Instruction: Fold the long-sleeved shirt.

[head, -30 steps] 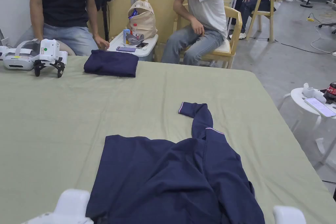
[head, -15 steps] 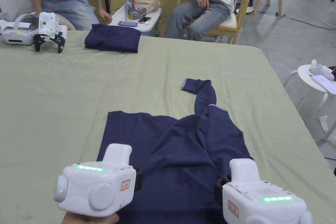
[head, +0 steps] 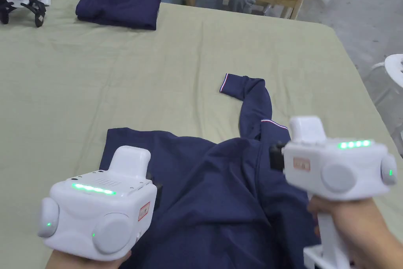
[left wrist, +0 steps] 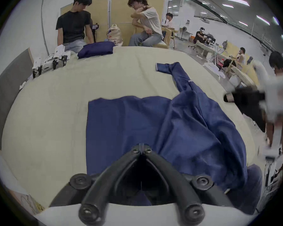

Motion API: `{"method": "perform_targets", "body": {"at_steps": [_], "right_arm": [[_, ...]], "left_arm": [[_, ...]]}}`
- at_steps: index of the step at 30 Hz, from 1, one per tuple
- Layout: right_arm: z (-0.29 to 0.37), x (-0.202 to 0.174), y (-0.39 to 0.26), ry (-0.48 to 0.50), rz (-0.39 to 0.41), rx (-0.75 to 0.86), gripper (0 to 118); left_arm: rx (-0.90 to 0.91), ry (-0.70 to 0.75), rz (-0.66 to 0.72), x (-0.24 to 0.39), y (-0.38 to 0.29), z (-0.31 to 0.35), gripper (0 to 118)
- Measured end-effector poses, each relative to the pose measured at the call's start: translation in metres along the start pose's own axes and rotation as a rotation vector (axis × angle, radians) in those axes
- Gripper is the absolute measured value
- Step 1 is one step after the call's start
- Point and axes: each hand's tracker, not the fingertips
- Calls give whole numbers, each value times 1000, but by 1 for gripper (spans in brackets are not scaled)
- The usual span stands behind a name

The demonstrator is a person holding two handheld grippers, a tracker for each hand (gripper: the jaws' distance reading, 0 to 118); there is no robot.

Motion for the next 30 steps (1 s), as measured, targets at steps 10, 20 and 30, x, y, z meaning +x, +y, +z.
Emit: {"method": "perform_targets", "body": {"at_steps": [10,20,30], "right_arm": [[-193,73,179,-7,-82,-137,60],[-241,75,154,-66,-146,-295,6],[-117,43,143,-93,-56,-208,6]], "left_arm": [[2,-17,24,-26,37,-60,0],[-26,21,58,-53,17,-67,0],[-26,-9,60,-33,4,-29,0]]}}
